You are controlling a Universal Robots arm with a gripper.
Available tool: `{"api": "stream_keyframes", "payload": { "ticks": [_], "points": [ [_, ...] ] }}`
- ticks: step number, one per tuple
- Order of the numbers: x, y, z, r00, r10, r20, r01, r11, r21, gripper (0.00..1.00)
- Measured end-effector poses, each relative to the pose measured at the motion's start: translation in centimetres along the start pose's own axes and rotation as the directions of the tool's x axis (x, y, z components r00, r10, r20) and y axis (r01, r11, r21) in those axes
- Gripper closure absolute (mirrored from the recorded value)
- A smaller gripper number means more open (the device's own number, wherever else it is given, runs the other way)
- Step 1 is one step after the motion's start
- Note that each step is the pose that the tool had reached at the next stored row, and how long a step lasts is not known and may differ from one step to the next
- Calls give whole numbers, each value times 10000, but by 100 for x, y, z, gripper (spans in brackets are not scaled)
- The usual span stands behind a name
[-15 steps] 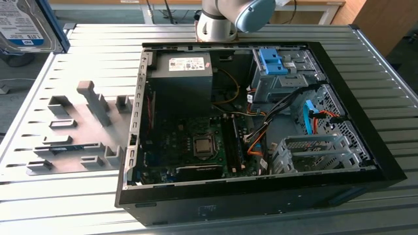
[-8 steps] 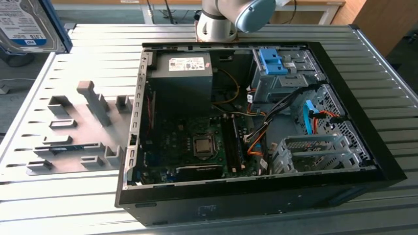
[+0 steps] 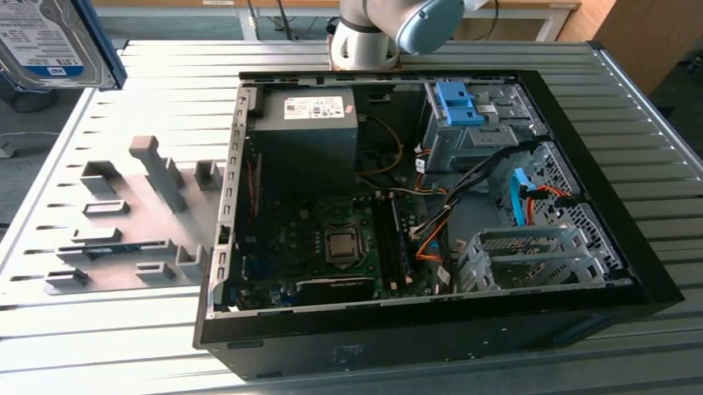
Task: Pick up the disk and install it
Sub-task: 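Pick up the disk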
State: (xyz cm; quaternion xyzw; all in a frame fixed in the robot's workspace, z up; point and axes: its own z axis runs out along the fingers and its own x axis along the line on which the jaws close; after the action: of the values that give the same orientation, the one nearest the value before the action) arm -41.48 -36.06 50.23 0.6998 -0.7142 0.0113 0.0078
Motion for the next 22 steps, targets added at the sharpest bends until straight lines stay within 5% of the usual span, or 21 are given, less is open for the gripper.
{"api": "stream_keyframes", "payload": {
  "ticks": [22],
  "points": [
    [-3,-155,0,10000,1,0,-1,10000,0,64]
  ]
}}
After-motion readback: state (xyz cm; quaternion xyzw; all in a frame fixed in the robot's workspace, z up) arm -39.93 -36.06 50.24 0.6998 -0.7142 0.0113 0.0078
